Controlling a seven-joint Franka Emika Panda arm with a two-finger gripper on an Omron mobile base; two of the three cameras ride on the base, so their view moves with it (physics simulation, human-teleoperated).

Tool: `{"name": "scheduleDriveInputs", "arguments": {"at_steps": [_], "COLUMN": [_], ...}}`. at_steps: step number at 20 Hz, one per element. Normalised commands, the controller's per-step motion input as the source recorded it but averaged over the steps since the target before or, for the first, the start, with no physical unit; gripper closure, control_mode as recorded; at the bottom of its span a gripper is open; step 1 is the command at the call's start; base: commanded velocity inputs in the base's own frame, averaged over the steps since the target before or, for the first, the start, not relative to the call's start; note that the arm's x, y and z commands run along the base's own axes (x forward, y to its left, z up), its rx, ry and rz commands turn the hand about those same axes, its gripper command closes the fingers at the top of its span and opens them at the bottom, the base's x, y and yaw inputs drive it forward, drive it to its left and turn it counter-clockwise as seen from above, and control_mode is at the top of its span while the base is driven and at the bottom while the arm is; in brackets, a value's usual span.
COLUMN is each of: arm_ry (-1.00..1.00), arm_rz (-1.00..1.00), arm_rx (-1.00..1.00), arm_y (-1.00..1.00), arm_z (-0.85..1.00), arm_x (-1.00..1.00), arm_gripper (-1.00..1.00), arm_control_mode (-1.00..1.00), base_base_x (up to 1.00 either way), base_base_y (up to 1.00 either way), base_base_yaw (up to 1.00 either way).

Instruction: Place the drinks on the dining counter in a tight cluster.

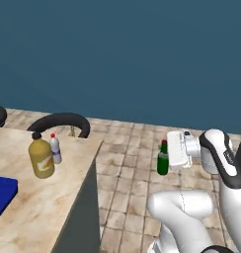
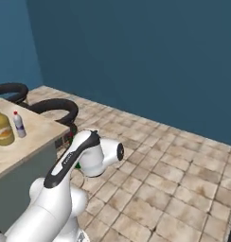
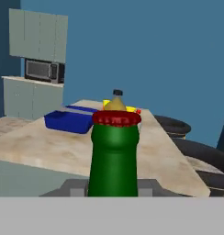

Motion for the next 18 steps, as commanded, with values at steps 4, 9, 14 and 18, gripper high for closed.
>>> {"name": "scheduleDriveInputs", "arguments": {"at_steps": [4,9,14,18], "arm_ry": [0.0,0.0,0.0,0.0], "arm_rz": [0.0,0.0,0.0,0.0], "arm_rx": [0.0,0.0,0.0,0.0], "arm_y": [0.0,0.0,0.0,0.0], "arm_z": [0.0,0.0,0.0,0.0], "arm_x": [0.0,0.0,0.0,0.0], "arm_gripper": [1.0,1.0,1.0,1.0], "arm_control_mode": [1.0,1.0,1.0,1.0], "base_base_x": [0.52,0.59,0.56,0.31], "base_base_y": [0.0,0.0,-0.1,-0.25], "base_base_yaw": [0.56,0.46,0.3,0.15]}}
